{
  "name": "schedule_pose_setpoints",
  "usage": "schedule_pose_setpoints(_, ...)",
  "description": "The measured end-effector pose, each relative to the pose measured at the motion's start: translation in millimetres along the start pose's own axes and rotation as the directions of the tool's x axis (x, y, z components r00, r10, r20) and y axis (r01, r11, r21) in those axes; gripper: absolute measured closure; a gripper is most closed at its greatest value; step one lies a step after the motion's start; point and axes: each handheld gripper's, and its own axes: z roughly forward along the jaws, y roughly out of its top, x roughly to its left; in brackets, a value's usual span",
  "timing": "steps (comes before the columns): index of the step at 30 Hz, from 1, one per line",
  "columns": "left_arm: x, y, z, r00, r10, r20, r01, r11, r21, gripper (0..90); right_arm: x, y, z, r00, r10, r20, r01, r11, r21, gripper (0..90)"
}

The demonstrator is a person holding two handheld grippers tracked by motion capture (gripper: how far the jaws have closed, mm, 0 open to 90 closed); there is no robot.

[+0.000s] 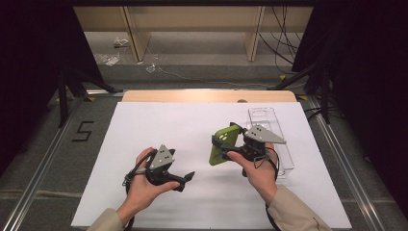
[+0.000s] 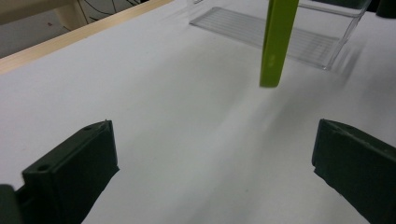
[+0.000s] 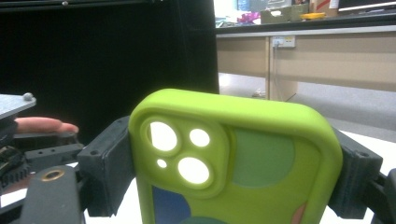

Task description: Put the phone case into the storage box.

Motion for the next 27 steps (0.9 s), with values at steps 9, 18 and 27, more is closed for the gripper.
schedule_pose_setpoints(9, 12.3, -15.1, -17.1, 0.9992, -0.037, -0.013, 0.037, 0.9992, -0.015, 0.0, -6.9, 4.8, -4.9, 0.9997, 0.002, 0.022, -0.001, 1.0, -0.018, 18.3)
schedule_pose_setpoints(18, 17.5, -20.8, -24.2, 0.999, -0.042, -0.015, 0.042, 0.9988, -0.026, 0.0, -13.1, 8.2, -8.7, 0.999, 0.007, 0.044, -0.005, 1.0, -0.026, 18.4)
schedule_pose_setpoints(27, 20.5, -26.6, -28.1, 0.9985, -0.051, -0.022, 0.051, 0.9985, -0.021, 0.0, -19.2, 11.5, -12.8, 0.9978, 0.011, 0.066, -0.009, 0.999, -0.035, 18.4)
